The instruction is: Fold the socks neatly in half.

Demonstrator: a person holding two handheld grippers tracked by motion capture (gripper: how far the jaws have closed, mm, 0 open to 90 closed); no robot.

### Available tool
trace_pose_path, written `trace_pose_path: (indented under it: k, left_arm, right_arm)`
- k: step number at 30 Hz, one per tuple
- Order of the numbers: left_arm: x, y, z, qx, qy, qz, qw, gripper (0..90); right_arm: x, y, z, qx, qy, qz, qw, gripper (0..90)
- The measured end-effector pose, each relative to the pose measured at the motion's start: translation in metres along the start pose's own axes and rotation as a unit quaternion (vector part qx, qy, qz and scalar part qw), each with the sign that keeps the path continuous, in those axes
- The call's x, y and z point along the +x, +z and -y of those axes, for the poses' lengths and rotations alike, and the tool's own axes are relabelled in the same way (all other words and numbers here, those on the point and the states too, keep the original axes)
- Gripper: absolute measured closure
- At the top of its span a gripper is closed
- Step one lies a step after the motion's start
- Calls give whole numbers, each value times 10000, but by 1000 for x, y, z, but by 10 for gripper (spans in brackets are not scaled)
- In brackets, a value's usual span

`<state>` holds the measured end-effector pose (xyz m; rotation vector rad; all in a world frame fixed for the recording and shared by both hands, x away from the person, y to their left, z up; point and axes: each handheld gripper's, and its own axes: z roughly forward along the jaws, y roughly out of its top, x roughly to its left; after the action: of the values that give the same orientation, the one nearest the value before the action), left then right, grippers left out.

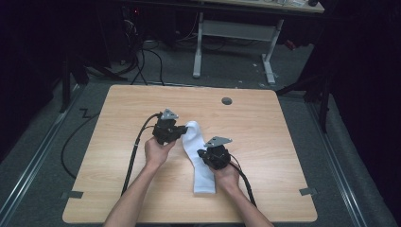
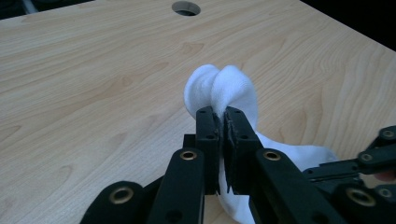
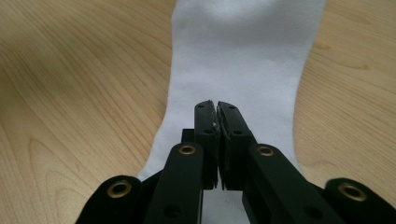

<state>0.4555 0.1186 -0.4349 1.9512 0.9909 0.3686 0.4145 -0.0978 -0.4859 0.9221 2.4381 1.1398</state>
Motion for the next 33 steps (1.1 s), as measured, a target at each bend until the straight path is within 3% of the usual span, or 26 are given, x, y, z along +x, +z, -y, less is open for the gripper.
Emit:
trace_pose_path:
  k: [6, 12, 16, 22, 33]
  left_arm:
    - [-7, -2, 1, 47, 149, 80, 9998, 854]
    - [-7, -3, 2, 31, 133, 87, 9999, 854]
    - [-10, -3, 4, 31, 148, 102, 9998, 854]
    - [-15, -5, 10, 3, 147, 181, 9997, 855]
    - [-32, -5, 24, 146, 419, 386, 9983, 854]
  right_arm:
    - [-1, -5, 5, 39, 52, 2, 10000, 868]
    - [0, -20, 16, 128, -81, 64, 9999, 863]
    - [-4, -26, 27, 164, 5, 114, 9998, 856]
    - [-6, -19, 37, 292, 37, 131, 9995, 840]
    - [-4, -18, 38, 222, 43, 179, 9996, 839]
